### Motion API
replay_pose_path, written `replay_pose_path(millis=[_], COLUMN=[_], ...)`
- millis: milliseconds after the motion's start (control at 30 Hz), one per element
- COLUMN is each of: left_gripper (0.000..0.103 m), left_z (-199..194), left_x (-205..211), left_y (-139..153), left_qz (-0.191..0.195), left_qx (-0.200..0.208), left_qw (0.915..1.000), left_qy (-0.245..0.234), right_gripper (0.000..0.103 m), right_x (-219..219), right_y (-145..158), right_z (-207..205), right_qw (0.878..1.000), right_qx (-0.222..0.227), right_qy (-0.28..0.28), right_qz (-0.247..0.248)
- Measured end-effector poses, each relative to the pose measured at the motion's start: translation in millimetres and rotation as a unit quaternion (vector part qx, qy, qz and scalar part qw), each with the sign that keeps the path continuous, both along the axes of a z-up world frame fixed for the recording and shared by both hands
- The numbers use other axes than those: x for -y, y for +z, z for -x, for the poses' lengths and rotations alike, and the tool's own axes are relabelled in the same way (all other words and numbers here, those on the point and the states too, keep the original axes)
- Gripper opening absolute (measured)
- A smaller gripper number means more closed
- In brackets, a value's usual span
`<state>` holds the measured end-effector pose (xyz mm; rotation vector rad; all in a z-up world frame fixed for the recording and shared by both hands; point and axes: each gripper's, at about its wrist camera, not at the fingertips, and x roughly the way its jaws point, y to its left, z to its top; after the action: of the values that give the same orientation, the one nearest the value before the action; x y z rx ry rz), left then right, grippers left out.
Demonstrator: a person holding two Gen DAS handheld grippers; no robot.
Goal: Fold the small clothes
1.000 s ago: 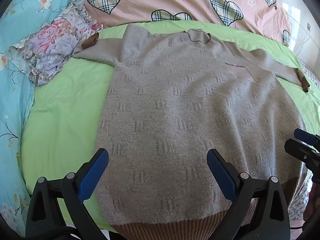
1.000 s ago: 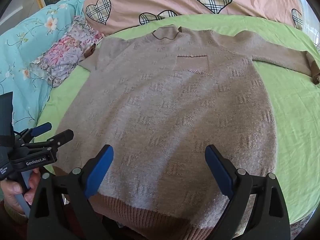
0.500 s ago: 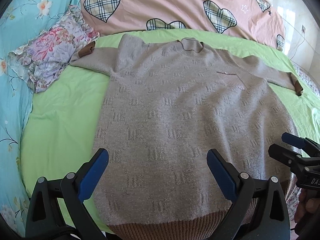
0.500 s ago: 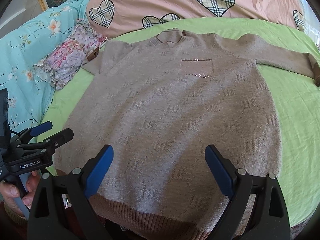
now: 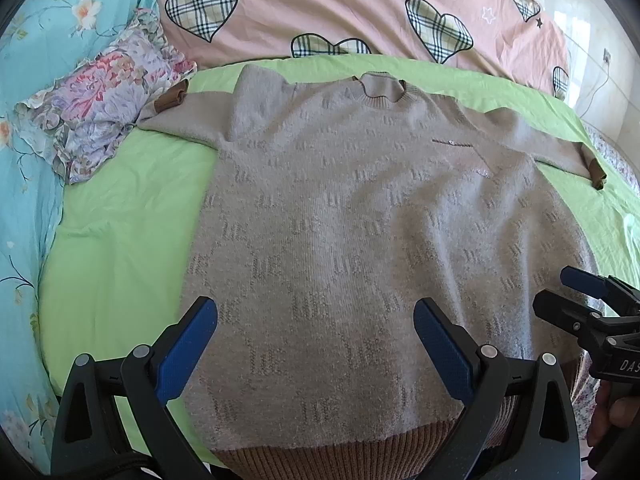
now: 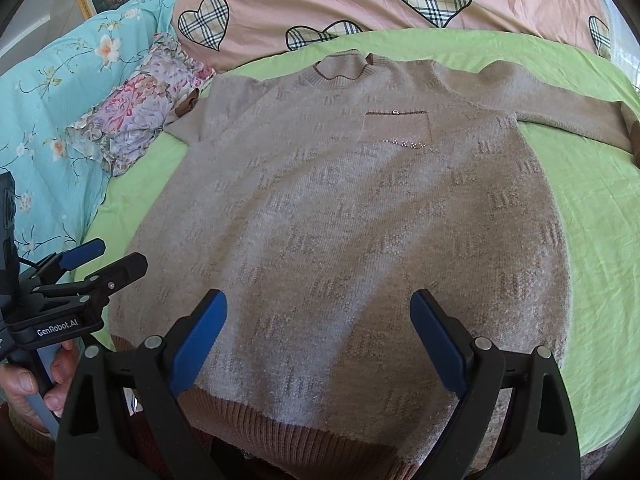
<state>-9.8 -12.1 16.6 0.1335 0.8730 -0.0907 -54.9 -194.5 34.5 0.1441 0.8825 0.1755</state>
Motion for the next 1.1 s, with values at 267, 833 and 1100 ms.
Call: replay_pose_path(millis=[267,833,1100], left_gripper=[0.099,0.099,0.099], left_z=[-2.1,-24.5,-44.0], left_x=[1.4,12.2,17.6], left_y=[-2.7,-10.3,-11.0], left_qz=[0.004,-0.003,-0.002], left_qx=[-0.003,-0.014,-0.022], left_qw=[1.0,0.9998,0.9996], left_qy=[-0.001,-0.012,-0.015], right_gripper=[0.093,0.093,0.093], right_x=[0.8,21.6,47.3], right_y=[0.7,1.6,7.4], right_z=[-0.3,-8.7,-13.0], right_qw=[1.0,0.999,0.998], right_qx=[-0.011,-0.001,0.011], right_qy=[0.0,-0.031,-0.053], right_qz=[-0.019,-0.023,-0.032])
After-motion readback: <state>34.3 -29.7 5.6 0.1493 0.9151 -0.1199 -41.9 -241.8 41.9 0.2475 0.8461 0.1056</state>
